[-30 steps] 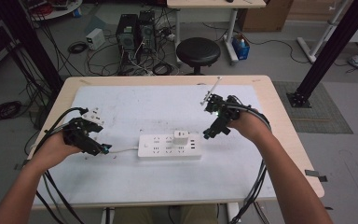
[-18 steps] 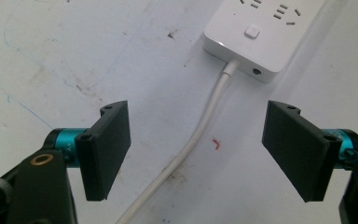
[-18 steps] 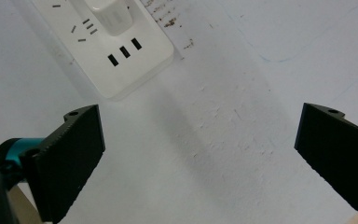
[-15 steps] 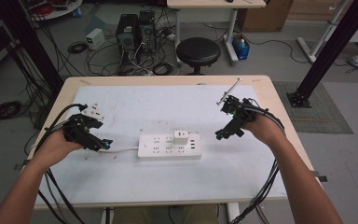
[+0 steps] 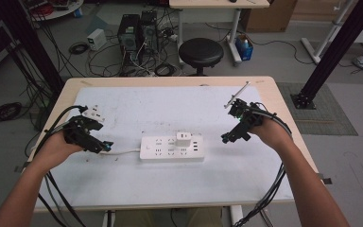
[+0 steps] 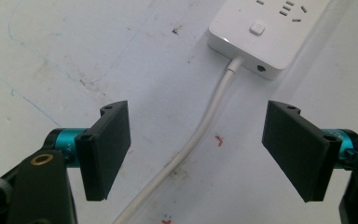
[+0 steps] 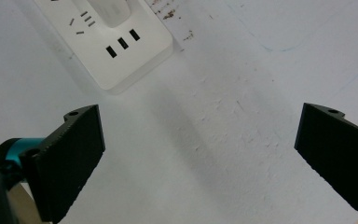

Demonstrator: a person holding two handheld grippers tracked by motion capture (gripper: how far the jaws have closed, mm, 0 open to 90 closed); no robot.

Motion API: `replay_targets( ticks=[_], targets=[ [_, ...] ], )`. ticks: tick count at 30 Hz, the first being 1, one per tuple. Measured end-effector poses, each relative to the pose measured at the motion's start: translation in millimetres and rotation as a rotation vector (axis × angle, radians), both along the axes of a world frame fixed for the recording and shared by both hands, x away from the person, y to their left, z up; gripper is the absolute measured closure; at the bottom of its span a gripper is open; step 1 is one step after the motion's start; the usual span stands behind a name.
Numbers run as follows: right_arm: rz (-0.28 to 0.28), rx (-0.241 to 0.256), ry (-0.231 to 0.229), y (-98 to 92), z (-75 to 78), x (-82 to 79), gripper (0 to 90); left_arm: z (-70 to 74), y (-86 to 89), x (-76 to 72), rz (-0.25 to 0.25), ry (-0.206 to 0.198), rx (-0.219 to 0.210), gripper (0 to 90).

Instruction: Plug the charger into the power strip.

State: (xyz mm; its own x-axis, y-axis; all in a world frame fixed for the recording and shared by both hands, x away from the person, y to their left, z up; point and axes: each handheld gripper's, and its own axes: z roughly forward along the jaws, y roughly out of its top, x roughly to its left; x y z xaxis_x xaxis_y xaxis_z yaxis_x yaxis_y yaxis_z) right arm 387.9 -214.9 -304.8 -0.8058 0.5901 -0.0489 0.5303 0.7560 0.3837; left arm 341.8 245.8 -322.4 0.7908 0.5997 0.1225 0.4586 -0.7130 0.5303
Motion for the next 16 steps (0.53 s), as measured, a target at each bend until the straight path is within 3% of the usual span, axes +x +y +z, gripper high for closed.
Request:
replay_targets(
  ticks=[16],
  targets=[
    [-0.032, 0.017, -0.006, -11.7, -0.8, -8.2, 0.9, -0.6, -0.2, -2.7, 0.003, -0.002, -0.002, 23.7]
  ],
)
